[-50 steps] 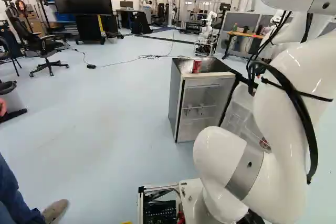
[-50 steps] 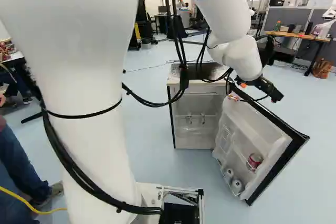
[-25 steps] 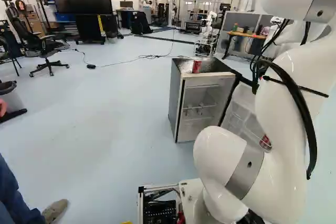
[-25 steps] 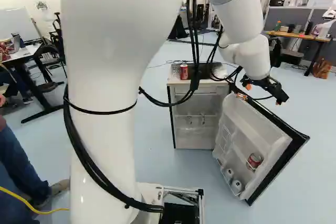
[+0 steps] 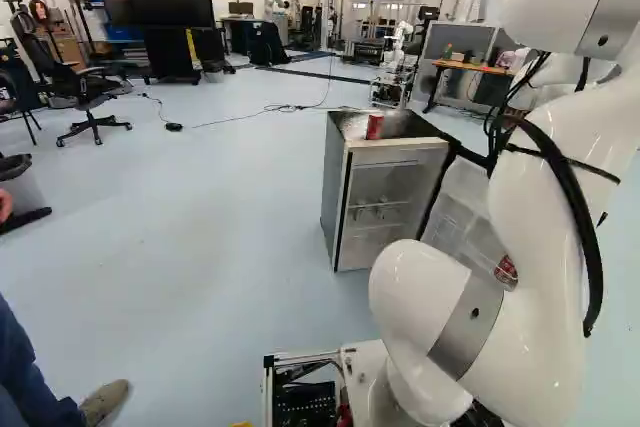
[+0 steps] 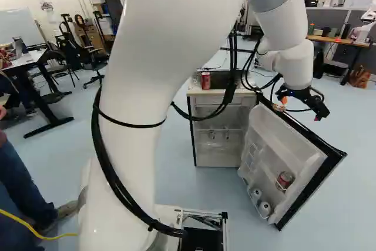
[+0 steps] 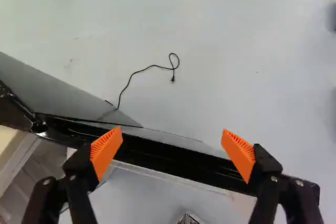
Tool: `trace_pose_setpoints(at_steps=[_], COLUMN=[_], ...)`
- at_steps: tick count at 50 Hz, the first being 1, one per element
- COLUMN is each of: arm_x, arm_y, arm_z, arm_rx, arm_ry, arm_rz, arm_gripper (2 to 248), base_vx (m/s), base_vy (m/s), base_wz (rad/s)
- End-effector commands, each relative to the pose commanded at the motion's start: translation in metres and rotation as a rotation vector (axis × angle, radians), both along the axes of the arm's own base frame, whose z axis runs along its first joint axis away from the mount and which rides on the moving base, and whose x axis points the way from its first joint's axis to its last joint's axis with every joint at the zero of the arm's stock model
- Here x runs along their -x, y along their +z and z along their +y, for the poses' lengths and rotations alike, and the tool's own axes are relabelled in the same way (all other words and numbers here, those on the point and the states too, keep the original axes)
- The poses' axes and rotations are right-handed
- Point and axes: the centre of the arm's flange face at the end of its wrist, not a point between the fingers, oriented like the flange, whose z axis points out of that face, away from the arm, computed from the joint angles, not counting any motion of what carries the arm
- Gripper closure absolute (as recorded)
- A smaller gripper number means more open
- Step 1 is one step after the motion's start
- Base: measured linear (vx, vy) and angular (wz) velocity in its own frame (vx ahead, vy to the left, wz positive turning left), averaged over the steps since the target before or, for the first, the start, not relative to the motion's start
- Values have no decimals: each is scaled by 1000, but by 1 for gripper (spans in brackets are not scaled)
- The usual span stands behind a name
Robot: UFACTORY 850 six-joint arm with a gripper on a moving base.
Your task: Grab a drink from the fridge
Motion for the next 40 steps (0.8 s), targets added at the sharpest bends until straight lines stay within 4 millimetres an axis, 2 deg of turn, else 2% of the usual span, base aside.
trace_pose_setpoints(at_steps=[40], arm_x=[-8], arm_y=[-15], arm_z=[-59], arm_rx=[-116], arm_ry=[-48], arm_rz=[92], arm_gripper=[3], base_vx=[0], base_vy=[0], base_wz=[0])
